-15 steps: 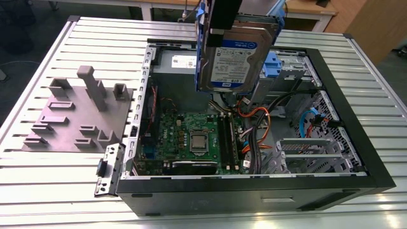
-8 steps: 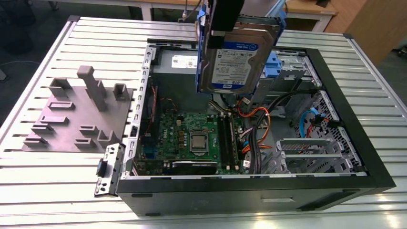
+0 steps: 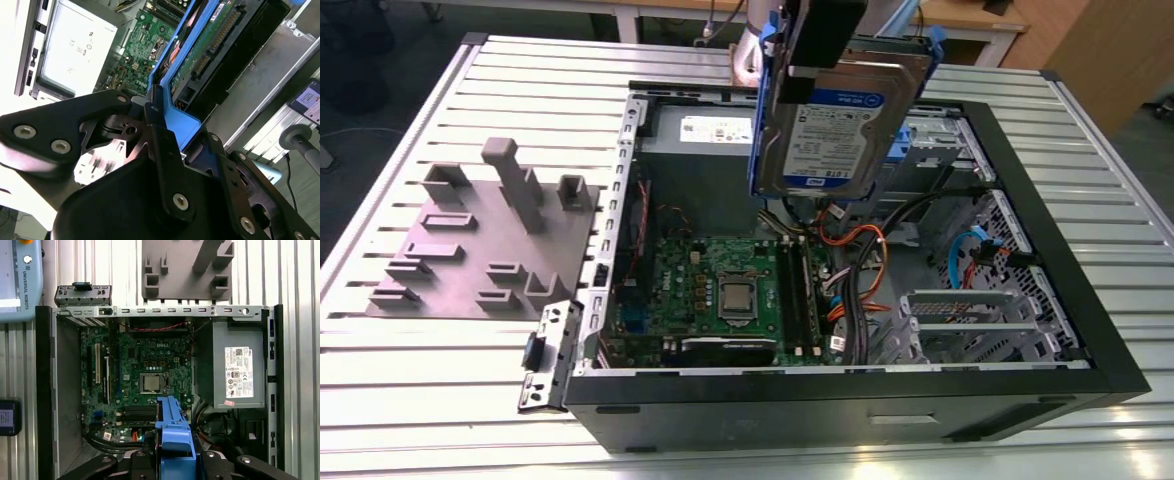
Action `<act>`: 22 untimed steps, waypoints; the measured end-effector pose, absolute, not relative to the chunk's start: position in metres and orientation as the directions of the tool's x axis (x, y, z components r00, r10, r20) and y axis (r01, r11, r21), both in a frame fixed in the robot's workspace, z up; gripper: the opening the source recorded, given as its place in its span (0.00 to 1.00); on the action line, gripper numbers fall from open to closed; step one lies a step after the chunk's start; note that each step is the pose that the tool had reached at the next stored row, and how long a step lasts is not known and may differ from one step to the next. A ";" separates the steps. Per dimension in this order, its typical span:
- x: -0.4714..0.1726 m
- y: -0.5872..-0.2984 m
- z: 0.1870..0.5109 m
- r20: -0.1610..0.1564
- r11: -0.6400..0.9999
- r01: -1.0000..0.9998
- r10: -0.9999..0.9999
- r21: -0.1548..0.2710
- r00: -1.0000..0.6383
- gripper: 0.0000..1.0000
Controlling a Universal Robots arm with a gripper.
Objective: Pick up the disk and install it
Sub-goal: 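Insert the disk into the insertion slot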
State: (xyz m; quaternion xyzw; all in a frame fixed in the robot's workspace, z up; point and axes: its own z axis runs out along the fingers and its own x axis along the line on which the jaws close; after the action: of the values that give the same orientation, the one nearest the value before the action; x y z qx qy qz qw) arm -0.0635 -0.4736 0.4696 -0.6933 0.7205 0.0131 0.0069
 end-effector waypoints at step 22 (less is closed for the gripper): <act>-0.061 -0.481 0.470 -0.028 0.038 -0.999 -0.999 0.009 -0.039 0.36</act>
State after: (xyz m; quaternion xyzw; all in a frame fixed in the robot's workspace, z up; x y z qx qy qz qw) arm -0.0606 -0.4811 0.4696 -0.6933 0.7205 0.0130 0.0068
